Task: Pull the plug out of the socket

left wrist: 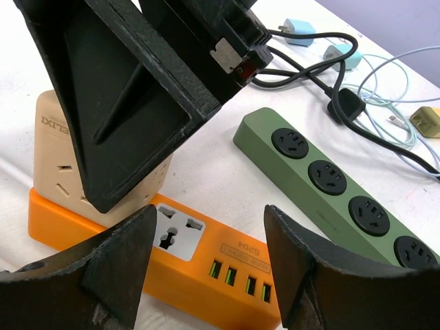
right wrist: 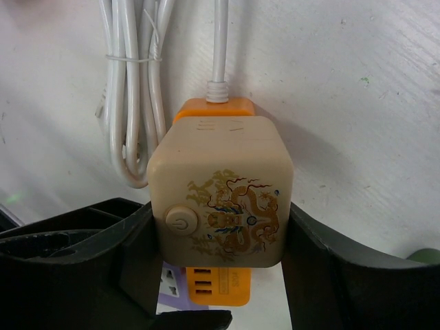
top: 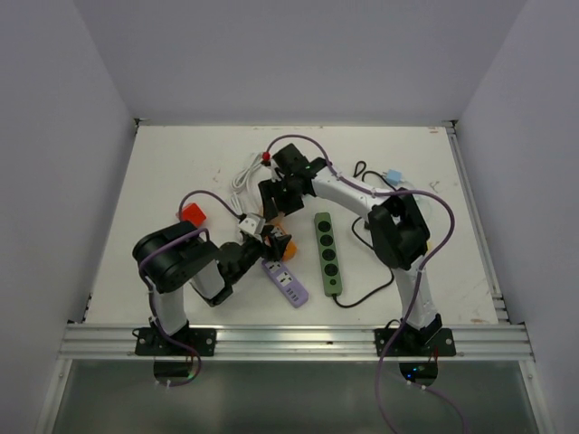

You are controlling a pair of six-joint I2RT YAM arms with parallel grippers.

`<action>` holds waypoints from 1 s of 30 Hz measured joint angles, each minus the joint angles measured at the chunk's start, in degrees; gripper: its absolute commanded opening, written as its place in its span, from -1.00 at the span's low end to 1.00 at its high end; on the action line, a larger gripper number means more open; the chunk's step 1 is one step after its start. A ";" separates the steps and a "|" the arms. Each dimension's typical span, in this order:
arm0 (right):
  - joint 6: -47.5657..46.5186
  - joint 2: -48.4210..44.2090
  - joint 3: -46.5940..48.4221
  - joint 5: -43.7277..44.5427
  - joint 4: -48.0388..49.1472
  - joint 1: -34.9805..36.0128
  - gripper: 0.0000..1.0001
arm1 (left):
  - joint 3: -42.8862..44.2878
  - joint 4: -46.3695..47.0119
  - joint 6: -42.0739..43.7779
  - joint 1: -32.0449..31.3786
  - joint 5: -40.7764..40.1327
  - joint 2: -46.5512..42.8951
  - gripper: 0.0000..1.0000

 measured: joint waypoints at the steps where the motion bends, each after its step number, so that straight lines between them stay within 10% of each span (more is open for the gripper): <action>1: 0.00 0.02 0.00 -0.24 -0.02 -0.07 -1.00 | 0.02 0.02 0.00 0.00 -0.02 0.07 0.39; 16: -2.62 5.35 11.47 23.56 -10.25 9.81 -1.00 | 0.00 0.15 -2.03 0.00 -2.34 2.45 0.35; 30: -0.96 1.66 4.39 9.79 -3.91 3.43 -1.00 | 1.68 0.24 -3.02 0.00 -3.02 3.37 0.33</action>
